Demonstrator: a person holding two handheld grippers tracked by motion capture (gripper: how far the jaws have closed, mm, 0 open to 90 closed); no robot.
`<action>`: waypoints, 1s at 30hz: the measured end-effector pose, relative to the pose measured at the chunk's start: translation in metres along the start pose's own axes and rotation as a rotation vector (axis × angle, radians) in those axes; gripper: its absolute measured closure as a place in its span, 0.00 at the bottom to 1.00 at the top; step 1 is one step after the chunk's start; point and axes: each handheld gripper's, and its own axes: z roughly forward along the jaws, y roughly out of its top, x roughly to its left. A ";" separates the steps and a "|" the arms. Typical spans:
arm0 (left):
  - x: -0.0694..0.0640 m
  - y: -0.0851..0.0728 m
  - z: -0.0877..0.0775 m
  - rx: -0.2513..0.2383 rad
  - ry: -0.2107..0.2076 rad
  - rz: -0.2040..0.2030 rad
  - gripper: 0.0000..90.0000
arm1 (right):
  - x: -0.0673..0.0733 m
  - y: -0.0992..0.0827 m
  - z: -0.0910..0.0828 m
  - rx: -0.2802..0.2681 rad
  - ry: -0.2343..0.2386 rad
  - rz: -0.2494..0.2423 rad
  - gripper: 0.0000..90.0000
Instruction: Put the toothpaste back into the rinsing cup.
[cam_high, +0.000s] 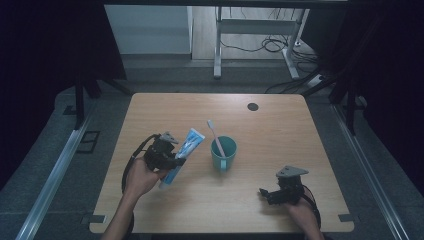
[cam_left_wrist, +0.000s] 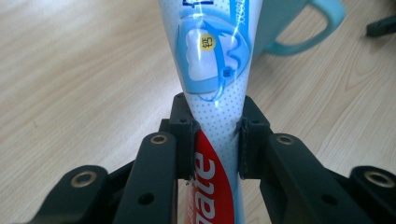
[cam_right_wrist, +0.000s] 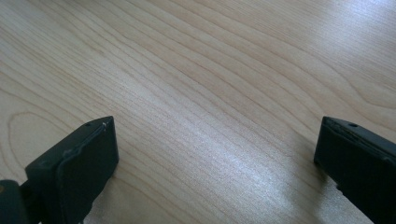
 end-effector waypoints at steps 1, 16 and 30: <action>-0.001 0.001 -0.001 -0.008 0.000 -0.002 0.81 | 0.000 0.000 0.000 -0.001 0.000 -0.001 0.00; -0.006 0.017 -0.010 -0.165 -0.016 -0.006 0.81 | 0.000 0.000 0.000 -0.001 0.001 0.000 0.00; -0.016 0.043 -0.004 -0.236 -0.028 0.014 0.81 | 0.000 0.000 0.000 0.001 0.001 -0.001 0.00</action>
